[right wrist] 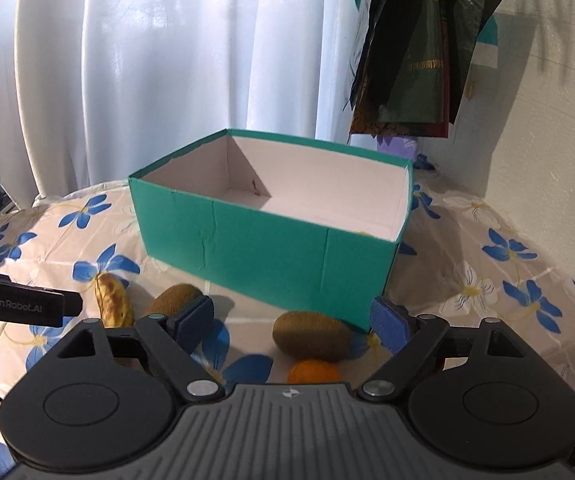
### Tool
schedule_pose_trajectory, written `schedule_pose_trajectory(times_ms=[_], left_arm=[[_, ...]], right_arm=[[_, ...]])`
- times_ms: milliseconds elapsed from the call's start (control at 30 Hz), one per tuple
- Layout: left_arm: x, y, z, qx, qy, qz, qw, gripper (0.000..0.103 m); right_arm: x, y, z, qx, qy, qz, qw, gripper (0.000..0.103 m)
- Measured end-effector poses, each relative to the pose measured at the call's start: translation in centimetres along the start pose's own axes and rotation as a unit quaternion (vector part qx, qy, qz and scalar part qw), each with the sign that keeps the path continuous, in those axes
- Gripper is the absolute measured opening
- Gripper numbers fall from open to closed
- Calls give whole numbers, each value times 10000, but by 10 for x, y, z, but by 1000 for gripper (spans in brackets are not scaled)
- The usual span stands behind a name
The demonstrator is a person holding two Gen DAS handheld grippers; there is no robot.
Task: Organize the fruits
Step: 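Move both tools back toward the fruit beside the box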
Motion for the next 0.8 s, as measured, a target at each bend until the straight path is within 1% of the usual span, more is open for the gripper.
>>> schedule_pose_trajectory(times_ms=[200,267,333,367,400,633,700,733,800], left_arm=[[-3,-2,22,-85,-399,242,9989,98],[-2,-7,29,-135,-517,264,9982,98],[-1,-11,35,-260,-568,243,9978,97],[-1,-14,36,-287,-584,257,9975,93],[0,-15,38,-302,-617,270,9973,87],[3,-30,40,-452,-656,226,9966,84],[2,-34,41,-534,-710,160,9959,79],[1,-37,43,-592,-763,120,9953,79],[-2,-42,46,-595,-837,35,9947,77]], right_arm=[[-11,8,0,-151,-165,-104,9997,86],[-14,10,0,-215,-203,-139,9995,86],[-17,11,0,-300,-229,-166,9991,86],[-18,11,0,-338,-236,-183,9990,86],[-19,12,0,-373,-241,-196,9988,86],[-21,8,0,-564,-257,-321,9976,86],[-20,6,0,-589,-261,-332,9974,86],[-18,4,-1,-595,-269,-331,9973,86],[-16,2,-2,-583,-272,-314,9974,86]])
Point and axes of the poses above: each gripper's, at about its wrist camera, not at the fingertips, and y roughly against the way its jaws point, z to its right, x to its top, the point moved 8 cm from there along -y, roughly the way its jaws point, and after that the axes turned 9 degrees about x, right-handed, at the moved point
